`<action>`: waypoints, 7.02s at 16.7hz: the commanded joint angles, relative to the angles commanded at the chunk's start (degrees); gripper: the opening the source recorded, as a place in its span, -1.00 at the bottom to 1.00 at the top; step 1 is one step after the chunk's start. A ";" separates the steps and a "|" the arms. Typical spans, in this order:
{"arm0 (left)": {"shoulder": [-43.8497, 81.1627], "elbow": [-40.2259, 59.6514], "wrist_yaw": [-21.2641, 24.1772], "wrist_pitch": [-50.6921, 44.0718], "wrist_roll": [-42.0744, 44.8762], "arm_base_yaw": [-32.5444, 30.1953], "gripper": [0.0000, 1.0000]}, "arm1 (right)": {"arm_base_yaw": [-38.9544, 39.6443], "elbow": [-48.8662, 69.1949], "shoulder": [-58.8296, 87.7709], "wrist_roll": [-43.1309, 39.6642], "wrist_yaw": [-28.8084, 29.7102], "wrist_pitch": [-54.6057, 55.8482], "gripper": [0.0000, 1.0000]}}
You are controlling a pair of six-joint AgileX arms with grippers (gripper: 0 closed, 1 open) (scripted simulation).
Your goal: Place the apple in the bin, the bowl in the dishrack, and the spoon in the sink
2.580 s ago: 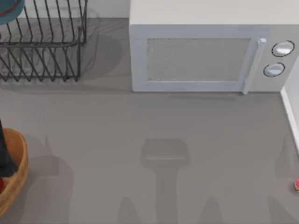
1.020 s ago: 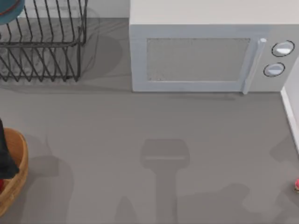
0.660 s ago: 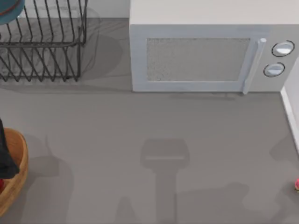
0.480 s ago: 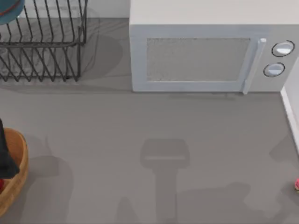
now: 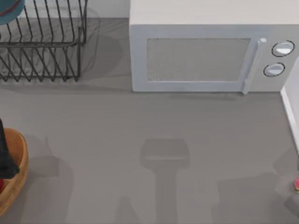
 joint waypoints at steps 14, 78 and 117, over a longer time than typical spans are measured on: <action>0.00 0.00 0.00 0.00 0.00 0.00 1.00 | 0.08 -3.45 3.10 0.10 0.00 5.84 0.10; 0.00 0.00 0.00 0.00 0.00 0.00 1.00 | -9.24 132.85 74.11 -7.87 -0.48 -58.74 -1.00; 0.00 0.00 0.00 0.00 0.00 0.00 1.00 | -9.22 106.29 65.82 -7.92 -0.60 -40.57 1.00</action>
